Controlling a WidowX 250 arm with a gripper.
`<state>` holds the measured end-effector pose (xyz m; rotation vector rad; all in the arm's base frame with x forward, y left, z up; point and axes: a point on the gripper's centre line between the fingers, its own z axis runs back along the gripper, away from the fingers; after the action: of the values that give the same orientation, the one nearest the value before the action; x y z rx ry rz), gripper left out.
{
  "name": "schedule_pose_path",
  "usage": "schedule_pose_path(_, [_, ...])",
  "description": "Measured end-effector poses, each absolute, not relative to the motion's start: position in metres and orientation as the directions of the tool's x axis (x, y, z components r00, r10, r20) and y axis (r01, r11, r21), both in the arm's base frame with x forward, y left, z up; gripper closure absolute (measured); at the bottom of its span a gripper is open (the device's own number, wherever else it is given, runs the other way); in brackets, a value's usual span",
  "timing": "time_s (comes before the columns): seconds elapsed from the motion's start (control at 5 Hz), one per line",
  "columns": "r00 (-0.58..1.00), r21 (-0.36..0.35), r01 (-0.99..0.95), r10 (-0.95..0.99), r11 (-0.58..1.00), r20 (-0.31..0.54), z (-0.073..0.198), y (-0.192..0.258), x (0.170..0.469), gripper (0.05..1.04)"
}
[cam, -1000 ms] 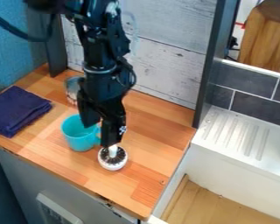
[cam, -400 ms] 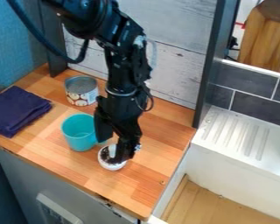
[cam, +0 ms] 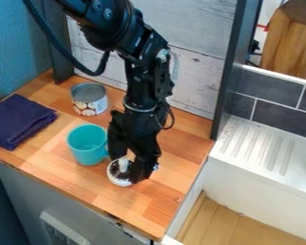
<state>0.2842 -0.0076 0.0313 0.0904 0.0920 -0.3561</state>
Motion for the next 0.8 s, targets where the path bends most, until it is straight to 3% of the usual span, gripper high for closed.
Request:
schedule_pose_path(0.2, [0.937, 0.078, 0.342, -0.333, 0.936, -0.111, 0.0297, -0.0067, 0.2867, 0.152])
schedule_pose_path(0.6, [0.932, 0.066, 0.350, -0.341, 0.934, -0.123, 0.0258, -0.0070, 0.2859, 0.686])
schedule_pose_path(0.8, [0.932, 0.039, 0.346, -0.339, 0.937, -0.125, 0.0255, -0.0092, 0.2861, 0.816])
